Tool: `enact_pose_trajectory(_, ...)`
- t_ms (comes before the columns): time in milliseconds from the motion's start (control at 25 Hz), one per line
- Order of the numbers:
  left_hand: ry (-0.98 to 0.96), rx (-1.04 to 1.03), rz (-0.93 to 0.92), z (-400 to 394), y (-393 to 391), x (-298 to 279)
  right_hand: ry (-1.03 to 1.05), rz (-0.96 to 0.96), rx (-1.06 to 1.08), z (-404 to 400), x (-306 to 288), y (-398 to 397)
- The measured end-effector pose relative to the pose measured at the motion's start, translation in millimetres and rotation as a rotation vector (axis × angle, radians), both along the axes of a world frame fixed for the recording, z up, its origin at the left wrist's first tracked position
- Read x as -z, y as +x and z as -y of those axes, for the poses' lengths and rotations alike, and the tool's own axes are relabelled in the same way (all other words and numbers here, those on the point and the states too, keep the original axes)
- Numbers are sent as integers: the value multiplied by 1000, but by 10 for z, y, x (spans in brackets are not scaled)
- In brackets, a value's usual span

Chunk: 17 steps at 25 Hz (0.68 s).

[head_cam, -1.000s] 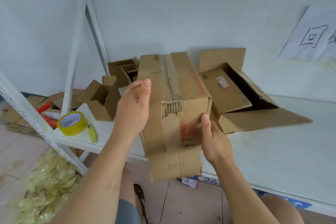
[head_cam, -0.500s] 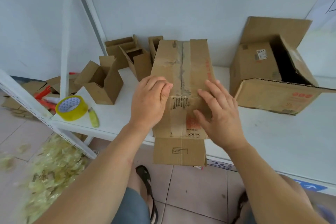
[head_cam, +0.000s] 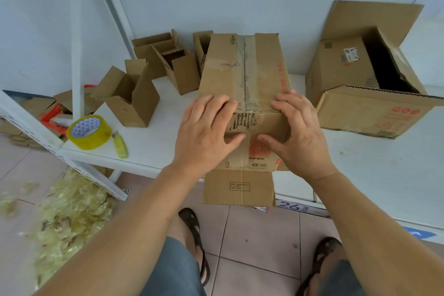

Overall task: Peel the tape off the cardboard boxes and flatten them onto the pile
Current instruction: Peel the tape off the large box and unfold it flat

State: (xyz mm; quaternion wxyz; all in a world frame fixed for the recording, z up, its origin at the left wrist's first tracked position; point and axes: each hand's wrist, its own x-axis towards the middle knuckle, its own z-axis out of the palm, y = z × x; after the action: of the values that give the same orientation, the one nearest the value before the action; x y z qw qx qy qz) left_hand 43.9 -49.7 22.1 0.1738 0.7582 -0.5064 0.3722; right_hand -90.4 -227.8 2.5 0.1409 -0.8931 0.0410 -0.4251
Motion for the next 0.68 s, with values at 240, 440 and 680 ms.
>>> enact_pose_trajectory(240, 10, 101, 4, -98, 139, -54, 48, 4, 35, -78, 2, 43)
enact_pose_trajectory(440, 54, 77, 34, -122, 127, -35, 52, -6, 51, -88, -24, 34)
enact_pose_trajectory(680, -92, -191, -93, 181, -249, -50, 113, -67, -5, -49, -85, -53)
